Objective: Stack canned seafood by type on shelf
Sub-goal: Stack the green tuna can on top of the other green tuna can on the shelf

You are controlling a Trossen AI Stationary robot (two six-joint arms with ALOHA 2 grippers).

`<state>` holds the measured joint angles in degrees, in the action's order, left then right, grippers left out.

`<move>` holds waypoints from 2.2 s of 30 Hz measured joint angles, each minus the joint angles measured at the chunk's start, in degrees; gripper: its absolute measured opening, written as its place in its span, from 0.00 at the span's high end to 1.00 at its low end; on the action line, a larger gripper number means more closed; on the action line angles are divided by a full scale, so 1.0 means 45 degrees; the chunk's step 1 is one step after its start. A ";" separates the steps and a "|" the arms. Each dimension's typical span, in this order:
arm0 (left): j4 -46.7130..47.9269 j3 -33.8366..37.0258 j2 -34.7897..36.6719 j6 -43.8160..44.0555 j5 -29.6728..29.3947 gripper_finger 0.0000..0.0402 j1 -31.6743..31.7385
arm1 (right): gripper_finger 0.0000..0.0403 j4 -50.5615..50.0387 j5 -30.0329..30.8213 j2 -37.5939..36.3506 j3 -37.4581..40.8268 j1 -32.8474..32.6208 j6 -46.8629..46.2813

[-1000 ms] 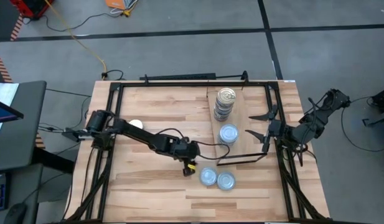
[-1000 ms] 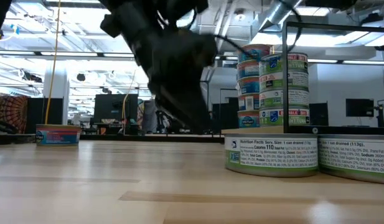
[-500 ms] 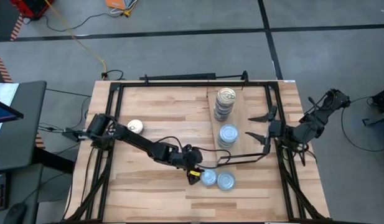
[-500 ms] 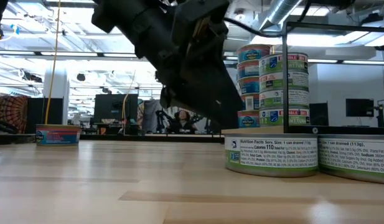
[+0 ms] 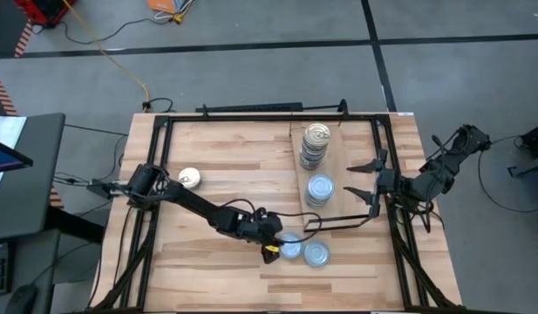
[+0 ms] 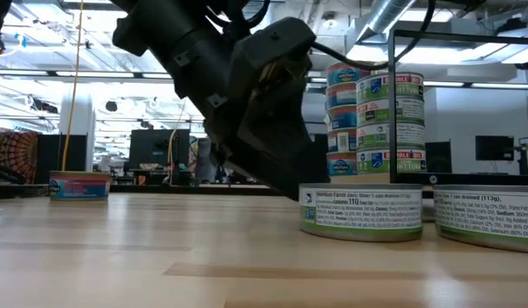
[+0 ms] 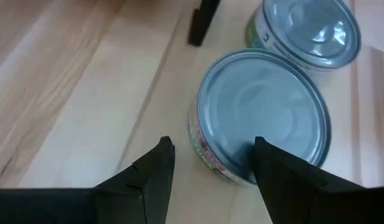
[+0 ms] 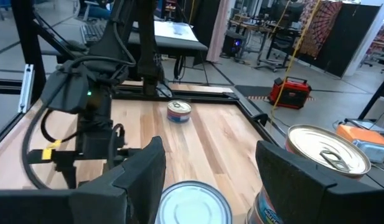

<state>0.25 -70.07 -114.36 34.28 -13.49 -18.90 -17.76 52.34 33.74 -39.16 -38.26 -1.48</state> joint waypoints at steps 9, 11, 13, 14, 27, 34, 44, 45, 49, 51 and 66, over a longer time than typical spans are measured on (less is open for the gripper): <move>0.5263 -0.0039 0.0738 0.0238 -0.1667 0.50 0.0310 | 0.31 0.0004 -0.0005 0.0000 -0.0002 -0.0359 0.0015; 0.6584 -0.0024 0.1152 0.0182 -0.2801 0.50 0.0444 | 0.31 0.0011 -0.0005 0.0000 -0.0004 -0.0441 0.0010; 0.7975 0.0031 0.1658 0.0175 -0.3795 0.50 0.0624 | 0.31 0.0013 -0.0005 0.0000 -0.0003 -0.0503 0.0012; 0.8555 0.0044 0.1916 0.0165 -0.4064 0.50 0.0726 | 0.31 0.0012 -0.0005 0.0000 -0.0004 -0.0505 0.0019; 0.9758 0.0086 0.4632 -0.1134 -0.2923 0.55 0.2746 | 0.31 0.0005 -0.0007 -0.0002 -0.0001 -0.0505 0.0051; 0.8728 0.2024 0.4596 -0.3073 -0.0709 0.62 0.4804 | 0.31 -0.0020 -0.0375 0.0000 -0.0004 -0.0505 0.0005; 0.6849 0.2954 0.4632 -0.4635 0.0754 0.63 0.6436 | 0.31 -0.0043 -0.0379 0.0000 -0.0003 -0.0505 0.0107; 0.6846 0.2954 0.4632 -0.4706 0.0975 0.64 0.6570 | 0.31 -0.0047 -0.0379 0.0000 -0.0002 -0.0505 0.0107; 0.6777 0.2982 0.4804 -0.4725 0.1328 0.67 0.6900 | 0.31 -0.0209 -0.0379 0.0000 -0.0004 -0.0505 0.0090; 0.6747 0.2993 0.5060 -0.4725 0.1333 0.69 0.6916 | 0.31 -0.0347 -0.0379 -0.0001 -0.0003 -0.0505 0.0025; 0.6791 0.2979 0.6882 -0.4920 -0.0396 0.70 0.4545 | 0.31 -0.0340 -0.0328 -0.0003 -0.0002 -0.0491 -0.0005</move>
<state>30.81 -56.66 -83.39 12.14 -15.27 1.56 -19.29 50.86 33.72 -39.17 -40.47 -1.50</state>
